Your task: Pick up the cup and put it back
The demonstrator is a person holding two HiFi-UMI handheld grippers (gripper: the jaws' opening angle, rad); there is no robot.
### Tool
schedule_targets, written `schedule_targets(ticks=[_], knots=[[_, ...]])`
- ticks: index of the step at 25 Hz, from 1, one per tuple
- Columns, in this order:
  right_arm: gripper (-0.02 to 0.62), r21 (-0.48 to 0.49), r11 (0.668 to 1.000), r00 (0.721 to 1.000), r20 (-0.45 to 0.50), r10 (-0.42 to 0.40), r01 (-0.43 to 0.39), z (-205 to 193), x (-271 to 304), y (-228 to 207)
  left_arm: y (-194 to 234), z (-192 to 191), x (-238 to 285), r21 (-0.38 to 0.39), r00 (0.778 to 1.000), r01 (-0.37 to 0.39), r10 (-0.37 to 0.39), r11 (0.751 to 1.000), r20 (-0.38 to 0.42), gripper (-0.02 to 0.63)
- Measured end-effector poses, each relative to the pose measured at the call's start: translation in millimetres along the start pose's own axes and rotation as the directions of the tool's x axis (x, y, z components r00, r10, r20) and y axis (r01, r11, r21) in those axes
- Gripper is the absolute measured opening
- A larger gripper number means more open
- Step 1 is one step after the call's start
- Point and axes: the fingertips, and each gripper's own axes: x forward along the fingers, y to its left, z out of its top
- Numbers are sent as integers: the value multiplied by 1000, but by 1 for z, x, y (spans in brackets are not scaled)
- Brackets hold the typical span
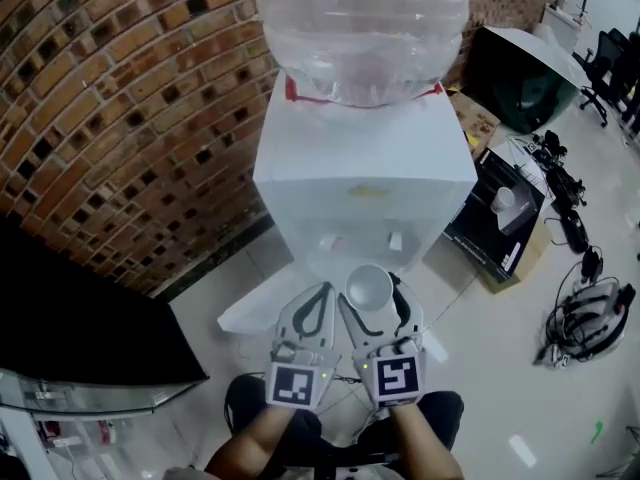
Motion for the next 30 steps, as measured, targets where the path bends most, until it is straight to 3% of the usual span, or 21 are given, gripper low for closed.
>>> schedule_targets(ticks=[8, 15, 23, 30], knots=[[336, -2, 1000, 1000, 2, -14, 14, -127, 37, -3, 2, -131, -3, -18, 1000, 10, -10, 1000, 4, -9], [336, 8, 1000, 999, -28, -27, 27, -224, 57, -4, 2, -219, -9, -13, 1000, 2, -2, 1000, 0, -9], [336, 69, 996, 998, 8, -59, 58, -290, 107, -22, 7, -285, 8, -27, 998, -35, 33, 999, -51, -9], [336, 49, 998, 999, 9, -48, 48, -352, 150, -42, 11, -325, 28, -5, 996, -53, 53, 999, -67, -9]])
